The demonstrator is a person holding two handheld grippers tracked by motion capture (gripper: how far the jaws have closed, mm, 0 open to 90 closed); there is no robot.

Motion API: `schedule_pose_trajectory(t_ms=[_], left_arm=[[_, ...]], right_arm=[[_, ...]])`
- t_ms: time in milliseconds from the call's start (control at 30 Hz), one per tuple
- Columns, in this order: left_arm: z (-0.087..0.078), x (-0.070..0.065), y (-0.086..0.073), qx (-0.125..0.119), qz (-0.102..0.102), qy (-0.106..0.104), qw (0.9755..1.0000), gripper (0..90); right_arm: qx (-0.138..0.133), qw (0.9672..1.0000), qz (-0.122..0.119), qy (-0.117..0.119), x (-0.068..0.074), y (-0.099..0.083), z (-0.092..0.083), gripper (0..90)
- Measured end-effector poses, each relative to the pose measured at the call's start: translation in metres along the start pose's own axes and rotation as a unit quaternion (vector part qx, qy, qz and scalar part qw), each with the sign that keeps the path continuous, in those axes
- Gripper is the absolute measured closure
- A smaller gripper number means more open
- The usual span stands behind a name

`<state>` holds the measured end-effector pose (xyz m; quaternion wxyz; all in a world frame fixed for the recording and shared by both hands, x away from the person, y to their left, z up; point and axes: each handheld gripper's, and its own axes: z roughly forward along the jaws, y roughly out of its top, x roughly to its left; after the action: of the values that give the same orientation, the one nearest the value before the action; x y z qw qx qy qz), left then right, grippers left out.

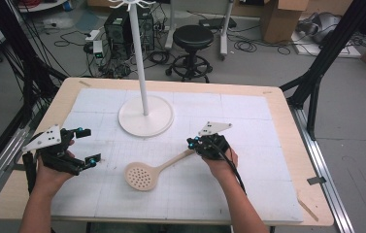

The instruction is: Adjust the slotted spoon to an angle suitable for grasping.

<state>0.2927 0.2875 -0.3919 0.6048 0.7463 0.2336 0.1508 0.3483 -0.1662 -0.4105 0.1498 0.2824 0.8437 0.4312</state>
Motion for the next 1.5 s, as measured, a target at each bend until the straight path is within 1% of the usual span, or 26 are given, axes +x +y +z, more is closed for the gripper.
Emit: schedule_pose_trajectory(t_ms=[100,133,200,233,267,300,367,500,567,633,700,767,900,933,1000,1100,1167,1200,1233,1267,1300,1333,1367,1433,1467,1500], left_arm=[[0.001,0.000,0.000,0.001,0.001,-0.002,1.0000,1.7],[0.001,0.000,0.000,0.001,0.002,-0.002,1.0000,1.7],[0.000,0.000,0.000,0.000,0.001,-0.001,1.0000,1.8],[0.000,0.000,0.000,-0.001,0.001,-0.001,1.0000,1.8],[-0.001,0.000,0.000,-0.003,0.000,-0.001,1.0000,1.7],[-0.001,0.000,0.000,-0.003,0.000,-0.001,1.0000,1.7],[-0.001,0.001,0.000,-0.002,0.000,0.000,1.0000,1.8],[0.000,0.000,0.000,-0.001,0.001,-0.002,1.0000,1.7],[0.000,0.000,0.000,-0.003,0.001,-0.002,1.0000,1.8],[-0.001,0.000,0.000,-0.003,0.001,-0.002,1.0000,1.8],[-0.001,0.000,0.000,-0.003,0.001,-0.002,1.0000,1.8],[0.000,0.000,0.000,-0.003,0.000,-0.003,1.0000,1.8],[0.001,-0.001,0.000,-0.002,0.002,-0.005,1.0000,1.8],[0.000,-0.001,0.000,-0.001,0.003,-0.005,1.0000,1.8],[0.000,0.000,0.000,-0.003,0.001,-0.004,1.0000,1.8],[0.001,0.000,0.000,-0.002,0.001,-0.004,1.0000,1.7],[0.001,-0.001,0.000,-0.001,0.002,-0.005,1.0000,1.8],[0.001,-0.001,0.000,0.000,0.002,-0.005,1.0000,1.8],[0.001,-0.001,0.000,0.000,0.003,-0.005,1.0000,1.8],[0.001,-0.001,0.000,0.000,0.003,-0.005,1.0000,1.8],[0.001,-0.001,0.000,0.000,0.003,-0.005,1.0000,1.8],[0.001,-0.001,0.000,-0.002,0.002,-0.005,1.0000,1.8],[0.001,-0.001,0.000,-0.002,0.001,-0.005,1.0000,1.8],[0.001,0.000,0.000,0.000,0.001,-0.004,1.0000,1.8],[0.001,0.000,0.000,0.000,0.002,-0.004,1.0000,1.8],[0.001,0.000,0.000,0.000,0.002,-0.004,1.0000,1.8]], right_arm=[[0.021,0.9996,0.006,-0.015,-0.006,-0.002,0.011,89.8],[0.036,0.9990,0.009,-0.025,-0.009,-0.005,0.018,89.8],[0.042,0.9986,0.013,-0.029,-0.010,-0.006,0.020,89.8],[0.055,0.9977,0.024,-0.032,-0.013,-0.009,0.024,89.9],[0.058,0.9970,0.045,-0.027,-0.016,-0.014,0.026,90.0],[0.058,0.9970,0.045,-0.027,-0.016,-0.014,0.026,90.0],[0.059,0.9969,0.046,-0.025,-0.016,-0.014,0.024,90.0],[0.075,0.9959,0.043,-0.025,-0.012,-0.015,0.018,90.0],[0.076,0.9959,0.042,-0.024,-0.012,-0.015,0.017,90.0],[0.083,0.9953,0.040,-0.031,-0.008,-0.017,0.011,90.0],[0.085,0.9951,0.038,-0.031,-0.006,-0.018,0.009,90.0],[0.091,0.9949,0.032,-0.031,-0.001,-0.022,0.002,90.0],[0.098,0.9945,0.028,-0.025,0.004,-0.026,-0.007,90.0],[0.100,0.9945,0.027,-0.020,0.007,-0.029,-0.012,90.0],[0.097,0.9948,0.027,-0.014,0.009,-0.034,-0.017,90.0],[0.098,0.9947,0.032,-0.008,0.011,-0.036,-0.021,90.0],[0.095,0.9951,0.024,-0.004,0.011,-0.037,-0.022,89.5],[0.083,0.9963,0.016,0.016,0.011,-0.037,-0.025,78.1],[0.083,0.9963,0.016,0.016,0.011,-0.037,-0.025,78.1],[0.065,0.9970,-0.001,0.041,0.010,-0.035,-0.028,70.8],[0.065,0.9970,-0.001,0.041,0.010,-0.035,-0.028,70.8],[0.062,0.9967,-0.009,0.051,0.010,-0.033,-0.028,66.6],[0.058,0.9963,-0.026,0.058,0.012,-0.031,-0.030,61.5],[0.063,0.9942,-0.051,0.070,0.014,-0.027,-0.030,54.8],[0.071,0.9921,-0.070,0.076,0.017,-0.025,-0.028,49.3],[0.071,0.9921,-0.070,0.076,0.017,-0.025,-0.028,49.3]])
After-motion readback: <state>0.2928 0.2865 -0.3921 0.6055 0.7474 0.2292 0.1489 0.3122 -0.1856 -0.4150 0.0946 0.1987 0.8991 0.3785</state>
